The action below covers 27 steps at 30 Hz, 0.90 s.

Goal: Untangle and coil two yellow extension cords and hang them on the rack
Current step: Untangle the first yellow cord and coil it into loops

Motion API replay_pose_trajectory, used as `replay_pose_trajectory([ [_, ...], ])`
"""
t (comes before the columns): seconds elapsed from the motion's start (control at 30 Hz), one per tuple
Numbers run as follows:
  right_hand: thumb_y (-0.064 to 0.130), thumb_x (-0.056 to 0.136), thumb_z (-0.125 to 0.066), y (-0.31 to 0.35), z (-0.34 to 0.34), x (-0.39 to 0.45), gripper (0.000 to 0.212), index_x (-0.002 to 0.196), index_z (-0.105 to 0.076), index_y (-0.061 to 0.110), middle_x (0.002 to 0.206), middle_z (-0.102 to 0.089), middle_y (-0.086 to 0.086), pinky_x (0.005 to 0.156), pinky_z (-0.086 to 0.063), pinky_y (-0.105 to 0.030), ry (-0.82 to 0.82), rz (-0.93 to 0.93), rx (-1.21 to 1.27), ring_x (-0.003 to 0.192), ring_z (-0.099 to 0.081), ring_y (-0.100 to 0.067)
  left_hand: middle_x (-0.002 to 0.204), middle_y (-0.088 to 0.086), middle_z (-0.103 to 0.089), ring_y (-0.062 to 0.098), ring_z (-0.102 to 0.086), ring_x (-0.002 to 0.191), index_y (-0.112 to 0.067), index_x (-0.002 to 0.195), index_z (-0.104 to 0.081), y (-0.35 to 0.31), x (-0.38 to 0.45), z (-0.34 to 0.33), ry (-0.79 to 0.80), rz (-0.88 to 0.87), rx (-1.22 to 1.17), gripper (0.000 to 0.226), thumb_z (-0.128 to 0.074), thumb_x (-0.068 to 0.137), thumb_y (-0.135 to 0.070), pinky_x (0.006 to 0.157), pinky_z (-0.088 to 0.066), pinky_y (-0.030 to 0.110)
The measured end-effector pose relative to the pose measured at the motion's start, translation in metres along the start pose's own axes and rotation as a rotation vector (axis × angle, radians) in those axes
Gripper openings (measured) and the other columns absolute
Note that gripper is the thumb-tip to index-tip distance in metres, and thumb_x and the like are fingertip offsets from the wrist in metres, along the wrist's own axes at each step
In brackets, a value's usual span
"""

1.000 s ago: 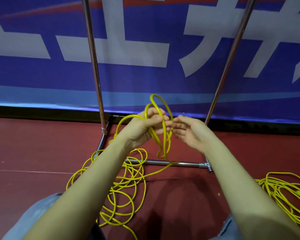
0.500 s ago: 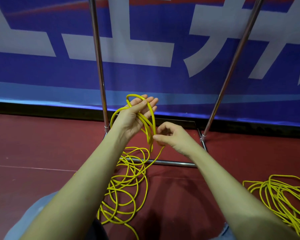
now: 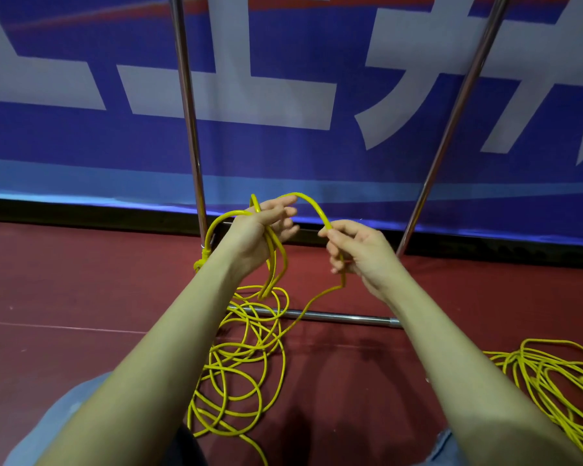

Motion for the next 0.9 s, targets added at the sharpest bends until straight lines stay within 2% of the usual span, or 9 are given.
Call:
replay_pose_trajectory([
  [0.07, 0.008, 0.098, -0.045, 0.006, 0.012, 0.003, 0.021, 0.085, -0.061, 0.013, 0.051, -0.039, 0.008, 0.044, -0.031, -0.020, -0.075, 0.071, -0.099, 0.041, -0.033, -0.005, 0.052, -0.004, -0.044, 0.002, -0.031, 0.032, -0.006, 0.090, -0.059, -0.001, -0.002, -0.002, 0.024, 0.030, 0.025, 0.027, -0.037, 0.101, -0.016, 0.031, -0.025, 0.013],
  [0.17, 0.016, 0.099, -0.042, 0.008, 0.027, 0.006, 0.023, 0.082, -0.057, 0.020, 0.049, -0.034, 0.014, 0.049, -0.025, -0.024, -0.175, 0.175, -0.390, 0.047, -0.028, -0.005, 0.036, -0.005, -0.028, 0.003, -0.017, 0.026, -0.009, 0.068, -0.053, 0.003, -0.003, -0.001, 0.068, 0.140, 0.129, 0.048, -0.031, 0.102, -0.034, 0.032, -0.011, 0.006],
  [0.23, 0.017, 0.099, -0.043, 0.002, 0.029, 0.007, 0.023, 0.080, -0.057, 0.024, 0.047, -0.040, 0.017, 0.053, -0.026, -0.024, -0.211, 0.179, -0.465, 0.049, -0.031, -0.004, 0.035, -0.003, -0.031, 0.004, -0.016, 0.025, -0.005, 0.068, -0.052, 0.011, -0.005, 0.001, 0.079, 0.201, 0.270, 0.052, -0.028, 0.103, -0.035, 0.033, -0.015, 0.007],
  [0.33, 0.018, 0.096, -0.048, -0.001, 0.030, 0.008, 0.017, 0.082, -0.057, 0.018, 0.049, -0.047, 0.016, 0.053, -0.029, -0.024, -0.298, 0.178, -0.454, 0.047, -0.038, -0.002, 0.050, 0.005, -0.058, 0.006, -0.024, 0.027, -0.001, 0.081, -0.061, 0.026, -0.010, -0.001, 0.124, 0.303, 0.428, 0.053, -0.026, 0.103, -0.034, 0.033, -0.027, 0.013],
  [0.43, 0.023, 0.094, -0.052, 0.002, 0.030, 0.010, 0.016, 0.078, -0.052, 0.021, 0.055, -0.046, 0.010, 0.057, -0.037, -0.033, -0.370, 0.153, -0.430, 0.052, -0.042, -0.011, 0.072, 0.009, -0.070, 0.010, -0.054, 0.045, 0.000, 0.095, -0.063, 0.031, -0.013, -0.001, 0.126, 0.359, 0.367, 0.047, -0.028, 0.103, -0.031, 0.044, -0.049, 0.022],
  [0.53, 0.016, 0.094, -0.053, 0.010, 0.018, 0.007, 0.019, 0.077, -0.050, 0.023, 0.054, -0.047, 0.007, 0.051, -0.037, -0.029, -0.296, 0.158, -0.356, 0.045, -0.040, -0.010, 0.092, 0.016, -0.071, 0.021, -0.070, 0.082, 0.003, 0.103, -0.061, 0.035, -0.012, -0.001, 0.101, 0.367, 0.210, 0.043, -0.031, 0.102, -0.028, 0.076, -0.056, 0.030],
  [0.6, 0.013, 0.095, -0.052, 0.020, 0.002, 0.000, 0.020, 0.077, -0.048, 0.020, 0.051, -0.043, 0.002, 0.043, -0.031, -0.023, -0.158, 0.192, -0.327, 0.039, -0.035, -0.008, 0.095, 0.017, -0.071, 0.024, -0.070, 0.088, 0.003, 0.104, -0.061, 0.037, -0.012, -0.004, 0.105, 0.363, 0.123, 0.043, -0.032, 0.102, -0.030, 0.083, -0.054, 0.033],
  [0.73, 0.011, 0.093, -0.056, 0.018, -0.028, -0.011, 0.019, 0.075, -0.051, 0.011, 0.047, -0.040, 0.001, 0.040, -0.030, -0.017, 0.154, 0.176, -0.439, 0.038, -0.033, -0.005, 0.085, 0.019, -0.072, 0.026, -0.072, 0.075, 0.003, 0.092, -0.060, 0.028, -0.005, -0.005, 0.043, 0.268, -0.140, 0.041, -0.034, 0.101, -0.028, 0.071, -0.058, 0.035],
  [0.9, 0.017, 0.096, -0.053, -0.006, -0.025, -0.014, 0.026, 0.071, -0.056, 0.011, 0.050, -0.049, -0.001, 0.045, -0.036, -0.015, 0.248, 0.022, -0.473, 0.040, -0.042, -0.003, 0.086, 0.023, -0.071, 0.026, -0.072, 0.077, -0.005, 0.074, -0.049, 0.011, -0.003, -0.004, 0.019, 0.139, -0.318, 0.031, -0.035, 0.101, -0.014, 0.069, -0.058, 0.039],
])
Point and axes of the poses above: each hand's wrist, its own x-axis towards the middle knuckle, its own z-axis out of the back of the hand, y = z × x, the point moved 7 cm from there along x, towards the middle knuckle
